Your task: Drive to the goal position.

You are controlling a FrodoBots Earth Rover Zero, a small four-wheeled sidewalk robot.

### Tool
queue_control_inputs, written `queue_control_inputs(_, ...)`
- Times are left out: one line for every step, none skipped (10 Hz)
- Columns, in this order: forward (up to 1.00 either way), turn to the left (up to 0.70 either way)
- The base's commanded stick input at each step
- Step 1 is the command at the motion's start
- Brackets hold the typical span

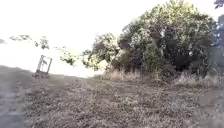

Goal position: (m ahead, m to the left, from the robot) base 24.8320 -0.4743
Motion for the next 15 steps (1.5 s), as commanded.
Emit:
queue_control_inputs(0.7,0.0)
queue_control_inputs(0.7,0.0)
queue_control_inputs(0.7,0.0)
queue_control_inputs(0.7,0.0)
queue_control_inputs(0.7,0.0)
queue_control_inputs(0.7,0.0)
queue_control_inputs(0.7,0.0)
queue_control_inputs(0.7,0.0)
queue_control_inputs(0.7,0.0)
queue_control_inputs(0.7,0.0)
queue_control_inputs(0.7,0.0)
queue_control_inputs(0.7,0.0)
queue_control_inputs(0.7,0.0)
queue_control_inputs(0.7,0.0)
queue_control_inputs(0.7,0.0)
